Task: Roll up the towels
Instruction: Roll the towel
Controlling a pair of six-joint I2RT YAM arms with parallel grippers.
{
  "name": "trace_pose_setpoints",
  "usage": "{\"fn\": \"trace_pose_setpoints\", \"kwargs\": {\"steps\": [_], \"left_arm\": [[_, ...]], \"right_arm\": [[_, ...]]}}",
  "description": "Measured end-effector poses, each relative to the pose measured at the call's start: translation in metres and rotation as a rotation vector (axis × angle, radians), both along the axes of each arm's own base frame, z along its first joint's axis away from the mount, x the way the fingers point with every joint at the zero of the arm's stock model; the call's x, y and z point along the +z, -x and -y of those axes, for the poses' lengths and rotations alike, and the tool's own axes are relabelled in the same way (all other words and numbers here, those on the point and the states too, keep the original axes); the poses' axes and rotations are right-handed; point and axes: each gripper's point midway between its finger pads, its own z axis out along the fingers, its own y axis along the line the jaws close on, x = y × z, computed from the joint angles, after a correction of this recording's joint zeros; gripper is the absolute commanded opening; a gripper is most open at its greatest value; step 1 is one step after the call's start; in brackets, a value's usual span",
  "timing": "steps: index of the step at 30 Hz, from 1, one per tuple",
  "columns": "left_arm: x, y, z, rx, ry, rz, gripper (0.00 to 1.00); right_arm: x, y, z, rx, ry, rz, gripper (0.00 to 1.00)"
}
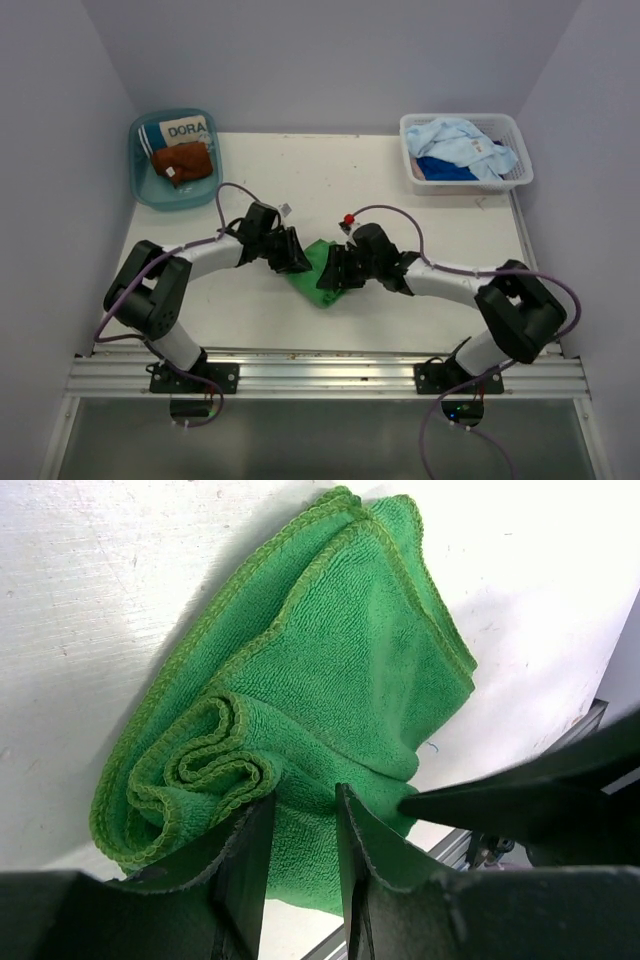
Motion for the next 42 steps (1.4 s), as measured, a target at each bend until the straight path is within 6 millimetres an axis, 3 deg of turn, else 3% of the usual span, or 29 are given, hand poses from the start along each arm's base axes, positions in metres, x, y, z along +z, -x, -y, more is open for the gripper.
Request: {"fn": "trace_pose_setpoints", "kwargs": {"steps": [4, 7, 11, 14, 20, 35, 42], "left_arm": [[-0.001, 0.001, 0.000, -0.011, -0.003, -0.005, 0.35], [-0.001, 0.001, 0.000, -0.014, -0.002, -0.004, 0.35], [-0.001, 0.001, 0.000, -0.014, -0.003, -0.004, 0.35], [-0.001, 0.001, 0.000, -0.015, -0.003, -0.004, 0.35], [-0.001, 0.002, 0.000, -0.020, -0.006, -0.003, 0.35], [-0.001, 0.002, -0.001, -0.028, -0.010, 0.002, 0.35], [0.000, 0.002, -0.001, -0.031, -0.013, 0.003, 0.35]], "right_arm": [[0.016, 0.007, 0.020, -0.049, 0.189, 0.159, 0.41], [0.033, 0.012, 0.021, -0.040, 0.270, 0.274, 0.33], [0.057, 0.016, 0.008, 0.009, 0.346, 0.418, 0.31], [0.068, 0.020, -0.013, 0.075, 0.376, 0.500, 0.30], [0.049, 0.038, -0.045, 0.258, 0.481, 0.590, 0.34], [0.002, 0.017, -0.027, 0.357, 0.744, 0.675, 0.52], [-0.004, 0.008, -0.022, 0.335, 0.803, 0.706, 0.55]]}}
